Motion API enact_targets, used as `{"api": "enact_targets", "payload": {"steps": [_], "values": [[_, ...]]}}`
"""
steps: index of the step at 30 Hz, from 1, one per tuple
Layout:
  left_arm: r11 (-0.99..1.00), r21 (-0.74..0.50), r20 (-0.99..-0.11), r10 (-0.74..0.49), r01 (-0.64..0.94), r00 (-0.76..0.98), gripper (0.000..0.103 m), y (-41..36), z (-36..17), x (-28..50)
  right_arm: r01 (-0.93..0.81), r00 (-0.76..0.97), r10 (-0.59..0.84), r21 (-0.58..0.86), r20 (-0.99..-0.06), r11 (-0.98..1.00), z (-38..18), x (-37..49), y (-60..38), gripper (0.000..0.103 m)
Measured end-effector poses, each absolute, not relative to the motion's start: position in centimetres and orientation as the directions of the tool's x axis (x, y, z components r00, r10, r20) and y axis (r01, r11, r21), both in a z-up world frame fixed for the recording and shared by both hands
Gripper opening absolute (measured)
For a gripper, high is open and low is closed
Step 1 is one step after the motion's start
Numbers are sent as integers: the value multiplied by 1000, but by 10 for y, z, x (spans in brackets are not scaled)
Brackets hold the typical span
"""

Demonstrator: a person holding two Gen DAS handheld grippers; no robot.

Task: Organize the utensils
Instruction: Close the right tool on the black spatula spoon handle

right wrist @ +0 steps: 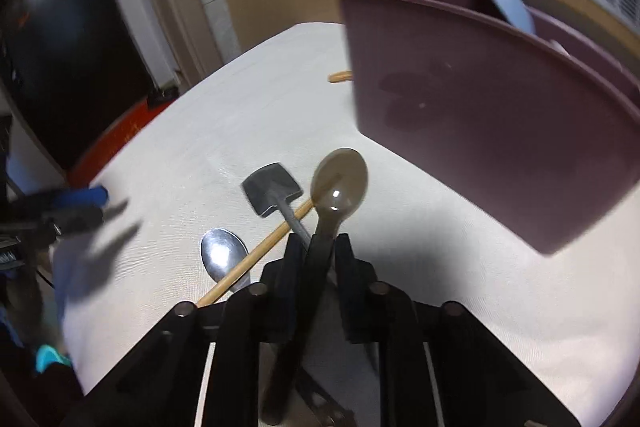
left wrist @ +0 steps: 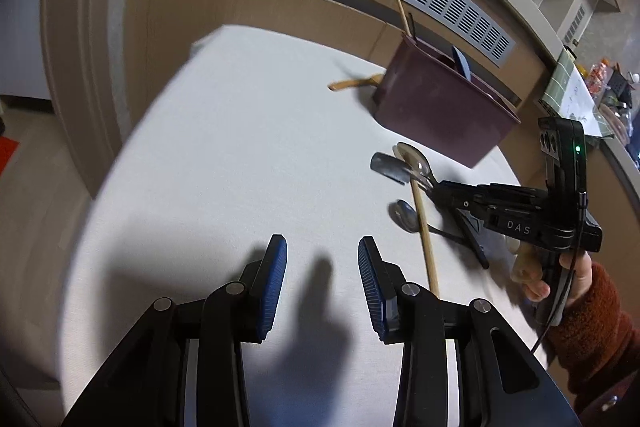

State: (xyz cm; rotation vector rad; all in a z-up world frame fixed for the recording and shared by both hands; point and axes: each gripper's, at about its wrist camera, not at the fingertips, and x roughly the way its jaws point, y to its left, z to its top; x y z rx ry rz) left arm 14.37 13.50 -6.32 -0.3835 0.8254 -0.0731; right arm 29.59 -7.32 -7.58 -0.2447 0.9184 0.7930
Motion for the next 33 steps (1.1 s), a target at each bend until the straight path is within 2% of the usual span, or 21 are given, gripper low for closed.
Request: {"api": "enact_targets", "payload": {"steps": [8, 11, 17, 22, 29, 31, 33], "values": [[938, -346, -709, -250, -17, 659, 38, 107, -63, 151, -654, 356, 470, 144, -808, 743, -75, 279, -108, 11], [939, -345, -712, -261, -1, 653, 38, 100, -63, 153, -668, 334, 482, 157, -810, 727, -74, 269, -114, 15], [942, -337, -724, -269, 15, 635, 38, 87, -65, 158, -652, 408, 448, 90, -796, 753, -68, 268, -113, 15], [944, -331, -729, -269, 20, 630, 38, 84, -64, 157, -644, 345, 489, 177, -801, 744, -73, 292, -98, 18], [941, -338, -734, -274, 15, 621, 38, 84, -67, 159, -651, 332, 515, 203, -790, 732, -76, 309, -78, 36], [941, -337, -737, -277, 20, 617, 38, 80, -68, 160, -670, 301, 545, 233, -783, 705, -76, 310, -73, 49], [941, -338, -737, -282, 27, 613, 38, 77, -68, 161, -699, 270, 555, 236, -787, 675, -76, 309, -66, 69]]}}
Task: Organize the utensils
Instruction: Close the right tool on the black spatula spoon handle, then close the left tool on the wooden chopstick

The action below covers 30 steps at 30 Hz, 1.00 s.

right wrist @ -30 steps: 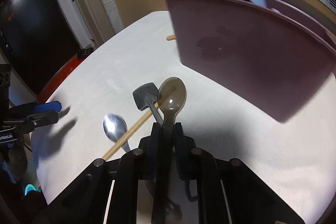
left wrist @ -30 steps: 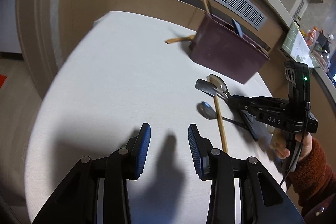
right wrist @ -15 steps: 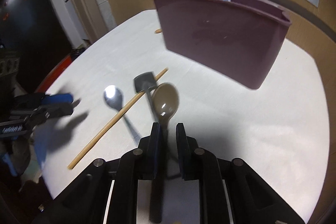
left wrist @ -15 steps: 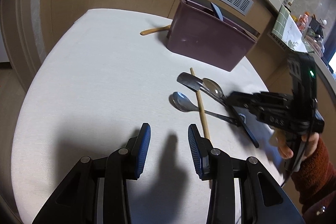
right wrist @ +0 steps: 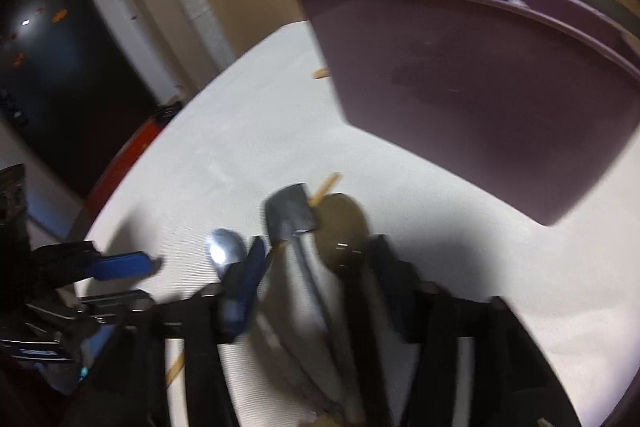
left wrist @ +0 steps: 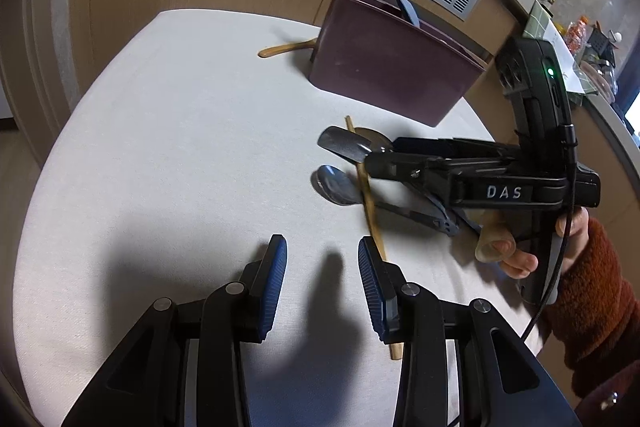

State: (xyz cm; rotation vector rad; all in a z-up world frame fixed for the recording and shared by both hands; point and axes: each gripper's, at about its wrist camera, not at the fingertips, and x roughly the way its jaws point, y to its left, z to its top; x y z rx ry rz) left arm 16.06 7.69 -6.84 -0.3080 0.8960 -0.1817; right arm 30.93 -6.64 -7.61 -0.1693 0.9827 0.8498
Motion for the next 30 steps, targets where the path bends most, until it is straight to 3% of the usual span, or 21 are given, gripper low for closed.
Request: {"api": "enact_targets", "payload": {"steps": [2, 4, 5, 8, 16, 20, 23, 30], "values": [[940, -339, -738, -288, 34, 610, 38, 74, -69, 161, -721, 277, 531, 191, -801, 665, -76, 306, -60, 69], [939, -342, -739, -293, 37, 607, 38, 72, -69, 162, -720, 341, 479, 104, -809, 687, -74, 304, -58, 53], [939, -342, -740, -294, 38, 604, 38, 71, -70, 163, -709, 365, 460, 78, -809, 700, -74, 305, -60, 35], [938, -343, -744, -299, 42, 597, 38, 68, -70, 166, -664, 397, 456, 93, -797, 741, -71, 309, -80, 25], [942, -312, -743, -323, 123, 587, 38, 40, -65, 185, -524, 526, 316, -8, -790, 852, -73, 302, -142, 25], [957, -255, -756, -286, 138, 588, 38, 30, -63, 210, -515, 540, 290, -38, -790, 856, -71, 292, -153, 34], [968, -214, -769, -251, 133, 588, 38, 23, -64, 225, -512, 542, 260, -68, -799, 856, -67, 288, -152, 34], [973, -190, -792, -229, 127, 566, 38, 18, -68, 242, -555, 546, 323, -45, -773, 831, -59, 294, -142, 34]]}}
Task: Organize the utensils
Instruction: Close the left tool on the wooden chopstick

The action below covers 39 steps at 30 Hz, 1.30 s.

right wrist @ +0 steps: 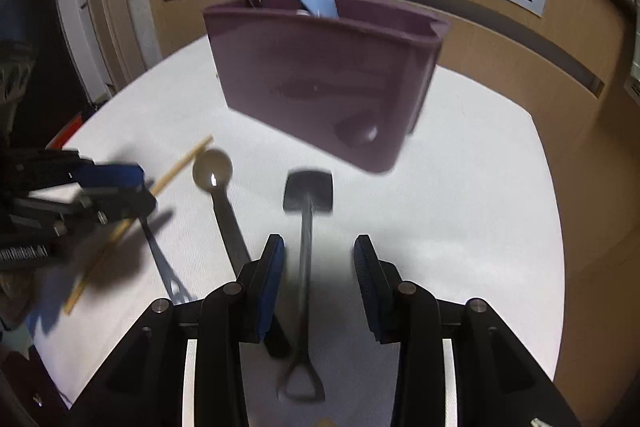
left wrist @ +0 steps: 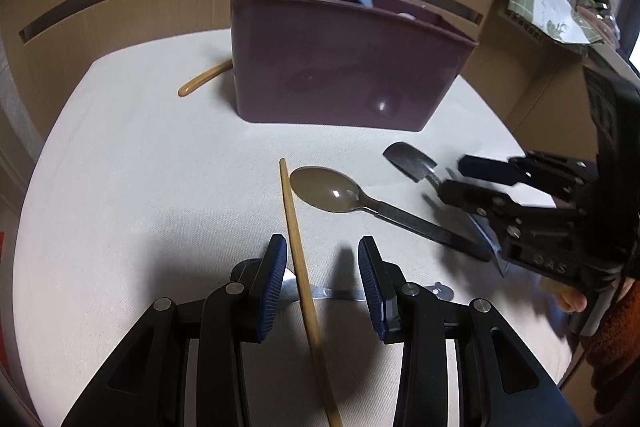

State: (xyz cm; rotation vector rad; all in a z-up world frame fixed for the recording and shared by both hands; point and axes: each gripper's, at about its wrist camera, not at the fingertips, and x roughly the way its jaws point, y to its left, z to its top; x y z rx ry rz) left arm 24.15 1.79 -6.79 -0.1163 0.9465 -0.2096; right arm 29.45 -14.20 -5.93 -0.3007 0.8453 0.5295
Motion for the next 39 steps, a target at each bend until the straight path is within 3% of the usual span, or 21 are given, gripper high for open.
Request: {"api": "enact_targets", "payload": {"steps": [4, 7, 9, 14, 18, 25, 26, 27, 29, 34, 39], "values": [[975, -184, -791, -220, 121, 571, 38, 20, -67, 240, -559, 488, 296, -33, -821, 829, -71, 318, -124, 34], [976, -180, -793, -219, 125, 568, 38, 21, -68, 240, -570, 505, 293, -58, -812, 819, -71, 322, -112, 36], [977, -176, -796, -215, 122, 566, 38, 20, -69, 241, -552, 517, 284, -61, -807, 832, -70, 325, -109, 29], [982, -153, -805, -190, 113, 562, 37, 18, -72, 247, -526, 534, 335, 5, -776, 850, -58, 312, -123, 29], [988, -94, -815, -145, 119, 561, 26, 12, -73, 251, -495, 564, 353, 36, -746, 868, -46, 297, -140, 29], [988, -102, -836, -150, 120, 527, 24, 13, -74, 262, -458, 632, 349, 29, -692, 888, -32, 269, -159, 29], [987, -105, -838, -152, 119, 524, 20, 14, -74, 265, -457, 636, 349, 29, -688, 889, -33, 264, -156, 29], [988, -100, -838, -145, 113, 525, 8, 15, -74, 266, -456, 638, 352, 32, -685, 890, -33, 261, -157, 29], [986, -134, -836, -166, 100, 523, 5, 21, -71, 267, -453, 639, 360, 47, -679, 891, -31, 261, -163, 29], [964, -254, -735, -246, 80, 631, 5, 35, -34, 237, -438, 666, 376, 70, -644, 896, -23, 246, -174, 29], [952, -299, -640, -256, 72, 724, 5, 43, 1, 203, -435, 691, 378, 63, -616, 898, -11, 233, -180, 29]]}}
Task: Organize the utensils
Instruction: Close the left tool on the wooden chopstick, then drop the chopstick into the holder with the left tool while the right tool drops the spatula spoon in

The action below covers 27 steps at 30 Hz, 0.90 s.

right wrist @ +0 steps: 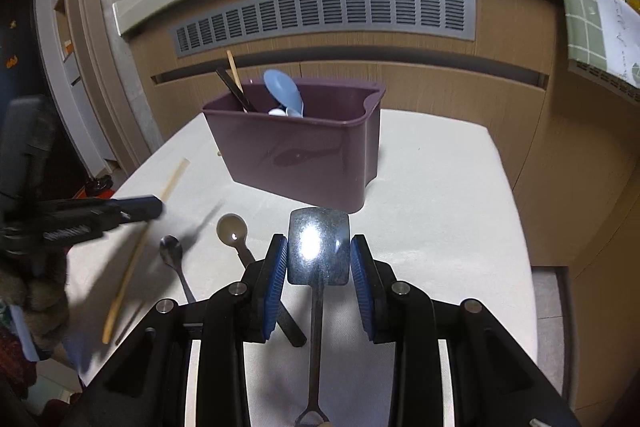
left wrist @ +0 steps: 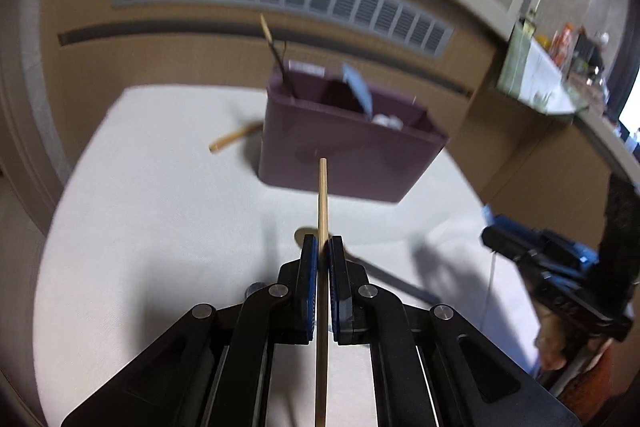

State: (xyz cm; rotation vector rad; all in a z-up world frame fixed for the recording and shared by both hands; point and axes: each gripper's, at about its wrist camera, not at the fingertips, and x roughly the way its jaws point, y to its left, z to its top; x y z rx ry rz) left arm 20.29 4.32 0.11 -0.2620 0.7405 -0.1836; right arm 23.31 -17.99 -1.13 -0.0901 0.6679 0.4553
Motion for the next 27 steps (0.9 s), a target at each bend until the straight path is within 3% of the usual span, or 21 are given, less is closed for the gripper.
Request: {"api": "enact_targets", "payload": {"steps": [14, 17, 21, 25, 27], "values": [[951, -296, -543, -241, 85, 804, 5, 51, 44, 175, -441, 760, 386, 20, -523, 897, 33, 203, -176, 29], [939, -332, -487, -248, 86, 838, 5, 56, 57, 173, -446, 769, 389, 11, -506, 895, 39, 202, -176, 29], [928, -345, -270, -243, 142, 932, 5, 62, 108, 175, -456, 788, 416, 25, -455, 890, 63, 206, -175, 29], [921, -348, -2, -184, 172, 983, 5, 67, 152, 190, -413, 883, 401, 1, -242, 911, 126, 213, -171, 29], [899, -399, 69, -163, 177, 984, 5, 76, 159, 205, -367, 921, 365, 12, -133, 930, 152, 219, -169, 29]]}}
